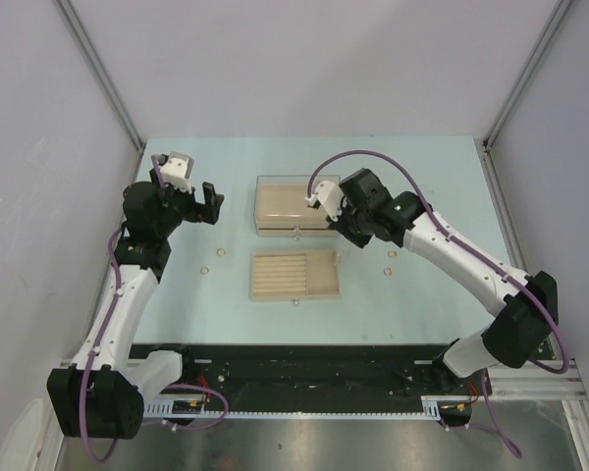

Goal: Organize the mixed jewelry

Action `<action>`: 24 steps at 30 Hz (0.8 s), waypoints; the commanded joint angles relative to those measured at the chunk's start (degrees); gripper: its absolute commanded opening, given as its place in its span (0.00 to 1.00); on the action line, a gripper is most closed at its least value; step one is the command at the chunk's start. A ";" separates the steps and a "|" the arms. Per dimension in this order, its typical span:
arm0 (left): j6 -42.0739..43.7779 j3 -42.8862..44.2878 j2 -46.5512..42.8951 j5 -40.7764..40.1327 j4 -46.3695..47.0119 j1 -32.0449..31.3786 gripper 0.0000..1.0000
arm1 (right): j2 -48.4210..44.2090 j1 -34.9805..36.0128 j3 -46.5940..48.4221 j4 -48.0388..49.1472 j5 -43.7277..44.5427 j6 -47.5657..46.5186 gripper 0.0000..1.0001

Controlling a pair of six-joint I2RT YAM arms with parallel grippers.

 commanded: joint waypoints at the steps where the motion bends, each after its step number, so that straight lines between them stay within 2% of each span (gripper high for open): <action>1: 1.29 -0.43 -1.28 0.35 1.26 0.05 1.00 | -1.10 3.09 0.04 -1.99 1.77 2.20 0.00; 10: 1.29 -0.61 -1.19 0.26 1.26 0.05 1.00 | 1.18 8.45 -1.28 -1.47 0.81 2.99 0.00; 24: 1.38 -0.78 -1.02 0.17 1.53 0.05 1.00 | 5.93 12.59 -1.90 -0.76 0.89 2.47 0.00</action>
